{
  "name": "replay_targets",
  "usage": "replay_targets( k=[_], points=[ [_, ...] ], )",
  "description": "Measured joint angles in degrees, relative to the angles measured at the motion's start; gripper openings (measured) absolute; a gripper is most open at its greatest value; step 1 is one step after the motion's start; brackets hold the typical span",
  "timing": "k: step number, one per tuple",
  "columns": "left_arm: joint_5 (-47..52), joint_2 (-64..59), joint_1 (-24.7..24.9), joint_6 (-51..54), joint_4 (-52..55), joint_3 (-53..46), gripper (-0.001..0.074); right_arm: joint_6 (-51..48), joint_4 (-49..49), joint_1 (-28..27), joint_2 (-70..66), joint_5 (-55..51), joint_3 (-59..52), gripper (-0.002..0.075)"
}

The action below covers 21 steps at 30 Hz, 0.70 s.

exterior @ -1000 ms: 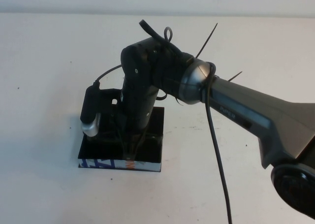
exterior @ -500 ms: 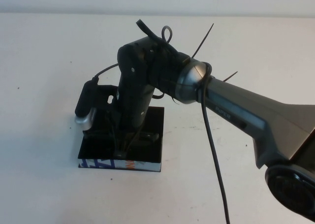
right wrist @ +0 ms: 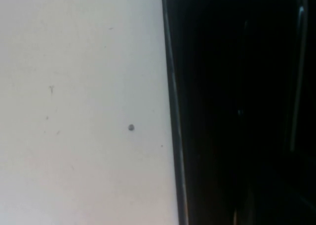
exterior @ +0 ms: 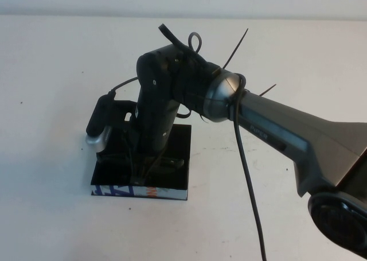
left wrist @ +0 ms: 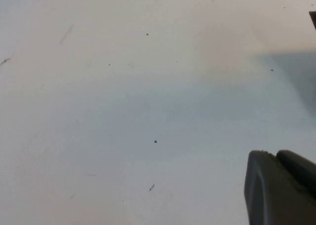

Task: Return glasses to glasses case
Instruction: Place the glasses in the glasses case

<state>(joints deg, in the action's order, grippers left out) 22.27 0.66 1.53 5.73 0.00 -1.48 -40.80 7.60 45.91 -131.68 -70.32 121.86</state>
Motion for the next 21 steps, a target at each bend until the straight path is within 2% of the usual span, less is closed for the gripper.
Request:
replay_targets(
  k=[9,21],
  points=[
    [0.0,0.0,0.0,0.0,0.0,0.0,-0.0004,1.55,0.1,-0.1,0.0,0.0,-0.06,0.0062],
    [0.0,0.0,0.0,0.0,0.0,0.0,-0.0004,1.28,0.29,-0.1,3.54,0.0,-5.32,0.0062]
  ],
)
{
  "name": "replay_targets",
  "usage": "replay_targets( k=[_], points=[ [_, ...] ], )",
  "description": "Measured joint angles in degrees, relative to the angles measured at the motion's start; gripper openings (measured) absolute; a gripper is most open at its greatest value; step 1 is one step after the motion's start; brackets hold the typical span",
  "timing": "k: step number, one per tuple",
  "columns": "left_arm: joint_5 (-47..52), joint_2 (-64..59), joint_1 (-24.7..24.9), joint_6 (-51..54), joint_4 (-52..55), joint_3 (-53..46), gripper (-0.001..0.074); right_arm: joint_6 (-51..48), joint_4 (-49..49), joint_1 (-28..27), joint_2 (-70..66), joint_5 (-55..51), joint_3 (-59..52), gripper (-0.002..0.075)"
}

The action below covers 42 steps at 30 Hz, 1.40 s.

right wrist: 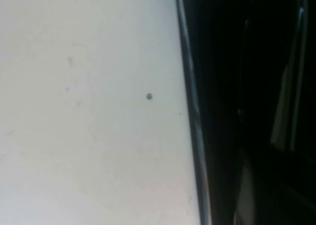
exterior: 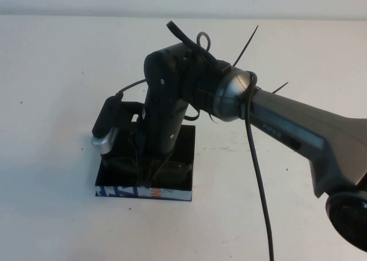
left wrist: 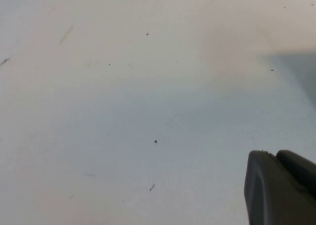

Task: Return glasses to glasses case
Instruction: Place the glasses in the glasses case

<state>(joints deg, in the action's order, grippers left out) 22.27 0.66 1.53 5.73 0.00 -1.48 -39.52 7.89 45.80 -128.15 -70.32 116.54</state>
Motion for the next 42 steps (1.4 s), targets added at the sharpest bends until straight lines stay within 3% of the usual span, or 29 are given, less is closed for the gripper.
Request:
replay_targets(
  k=[24,27,34,42],
  points=[
    [0.0,0.0,0.0,0.0,0.0,0.0,-0.0004,-0.35,2.41,0.0,-2.52,0.0,0.0,0.0064],
    [0.0,0.0,0.0,0.0,0.0,0.0,-0.0004,-0.35,2.41,0.0,-2.61,0.0,0.11,0.0113],
    [0.0,0.0,0.0,0.0,0.0,0.0,-0.0004,0.69,0.12,0.0,-2.65,0.1,3.34,0.0354],
    [0.0,0.0,0.0,0.0,0.0,0.0,-0.0004,0.94,-1.32,-0.07,-2.65,0.0,6.57,0.0384]
  ],
)
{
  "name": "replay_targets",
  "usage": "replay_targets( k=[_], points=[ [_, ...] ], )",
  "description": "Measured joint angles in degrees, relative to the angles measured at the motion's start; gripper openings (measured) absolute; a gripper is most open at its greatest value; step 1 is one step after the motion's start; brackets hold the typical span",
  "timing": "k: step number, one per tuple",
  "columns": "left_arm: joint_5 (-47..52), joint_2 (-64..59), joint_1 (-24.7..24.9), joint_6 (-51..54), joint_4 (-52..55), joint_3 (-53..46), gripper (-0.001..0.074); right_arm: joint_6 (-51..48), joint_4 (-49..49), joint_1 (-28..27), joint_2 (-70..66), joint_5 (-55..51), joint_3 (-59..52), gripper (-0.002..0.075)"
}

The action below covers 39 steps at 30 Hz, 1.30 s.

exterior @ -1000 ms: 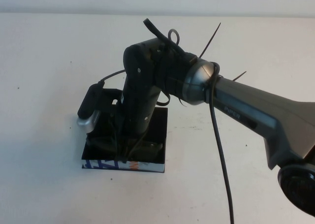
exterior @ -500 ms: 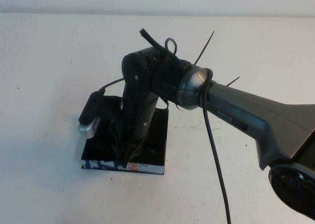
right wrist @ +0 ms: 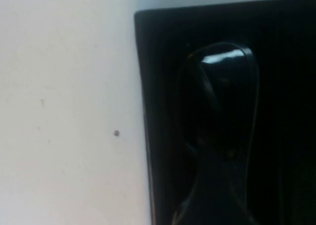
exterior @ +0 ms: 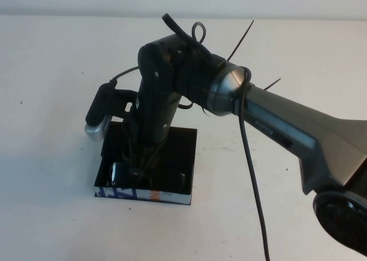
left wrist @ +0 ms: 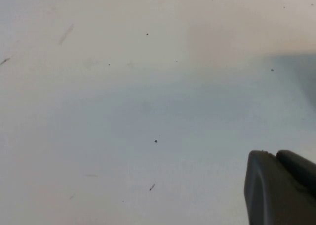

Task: Return glasses to glasses case
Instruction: Place the glasses in the glasses case, then close the glasses case

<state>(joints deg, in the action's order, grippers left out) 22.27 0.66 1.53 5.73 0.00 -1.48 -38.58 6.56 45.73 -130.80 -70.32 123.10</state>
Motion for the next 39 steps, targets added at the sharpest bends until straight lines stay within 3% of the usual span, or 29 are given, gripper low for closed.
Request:
replay_targets(
  k=[3,6,11,14,35,39],
  points=[
    [0.0,0.0,0.0,0.0,0.0,0.0,-0.0004,1.59,-2.2,0.0,0.82,0.0,0.0,0.0382],
    [0.0,0.0,0.0,0.0,0.0,0.0,-0.0004,7.21,-3.7,0.0,3.89,-0.08,-0.83,0.0328],
    [0.0,0.0,0.0,0.0,0.0,0.0,-0.0004,12.79,-5.44,-0.66,14.52,-0.24,-8.71,0.009],
    [0.0,0.0,0.0,0.0,0.0,0.0,-0.0004,15.85,-6.23,-1.31,19.38,-0.69,-12.77,0.0016],
    [-0.17,0.0,0.0,0.0,0.52,0.0,-0.0004,17.85,3.59,-5.08,21.05,-0.95,-14.32,-0.0011],
    [-4.96,0.0,0.0,-2.38,-1.29,0.0,-0.0004,17.85,3.69,-5.08,21.05,-0.95,-14.32,-0.0011]
  ],
)
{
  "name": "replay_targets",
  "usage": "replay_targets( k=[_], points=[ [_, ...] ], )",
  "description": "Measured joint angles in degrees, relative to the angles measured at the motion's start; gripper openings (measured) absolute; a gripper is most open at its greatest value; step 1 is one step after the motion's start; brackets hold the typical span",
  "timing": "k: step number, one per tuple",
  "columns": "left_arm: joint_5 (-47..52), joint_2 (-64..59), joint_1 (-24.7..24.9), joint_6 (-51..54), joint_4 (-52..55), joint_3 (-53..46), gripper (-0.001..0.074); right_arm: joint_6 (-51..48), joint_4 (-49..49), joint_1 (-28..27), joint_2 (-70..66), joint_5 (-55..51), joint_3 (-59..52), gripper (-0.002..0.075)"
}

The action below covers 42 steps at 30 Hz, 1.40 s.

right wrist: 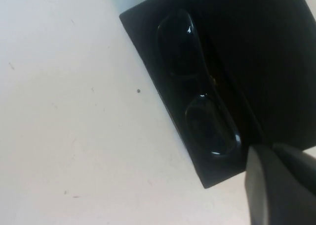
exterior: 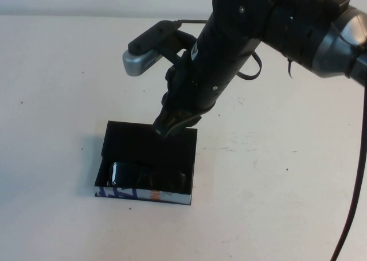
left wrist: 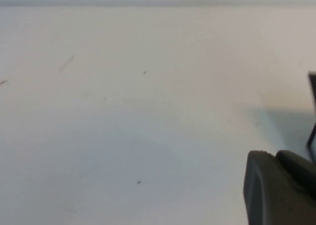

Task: Return glasses to glasses case
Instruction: Close the glasses case

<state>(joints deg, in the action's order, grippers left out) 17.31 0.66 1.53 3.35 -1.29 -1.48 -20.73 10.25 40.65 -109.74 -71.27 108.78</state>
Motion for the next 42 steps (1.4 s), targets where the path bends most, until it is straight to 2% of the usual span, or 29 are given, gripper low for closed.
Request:
replay_targets(
  k=[4,11,14,19,23,28,37,42],
  points=[
    [-5.53,0.0,0.0,-6.18,-7.79,0.0,-0.0004,0.68,0.12,-0.13,0.0,0.0,0.0,-0.0011],
    [-10.86,0.0,0.0,-9.69,-18.41,0.0,-0.0004,5.18,0.37,-2.7,0.0,2.29,0.0,-0.0011],
    [-6.14,-3.63,0.0,-10.04,-22.62,3.39,-0.0004,6.82,0.57,-4.35,0.0,4.08,0.0,-0.0011],
    [8.15,-19.35,0.0,-7.76,-24.45,13.63,-0.0004,7.29,2.87,-6.41,-1.66,4.61,0.0,-0.0011],
    [19.59,-33.53,0.0,2.24,-28.13,22.51,-0.0004,7.29,3.89,-6.93,-3.06,4.03,0.0,-0.0011],
    [29.31,-49.45,0.0,19.92,-40.36,29.36,-0.0004,6.61,4.61,-6.93,-3.88,4.06,0.0,-0.0011],
    [27.05,-71.47,0.58,49.37,-62.55,30.45,-0.0004,6.48,6.6,-8.24,-5.69,8.57,0.18,-0.0011],
    [23.78,-82.54,4.29,65.71,-76.58,30.45,-0.0004,6.48,9.55,-9.9,-8.97,8.61,4.41,-0.0011]
  ],
)
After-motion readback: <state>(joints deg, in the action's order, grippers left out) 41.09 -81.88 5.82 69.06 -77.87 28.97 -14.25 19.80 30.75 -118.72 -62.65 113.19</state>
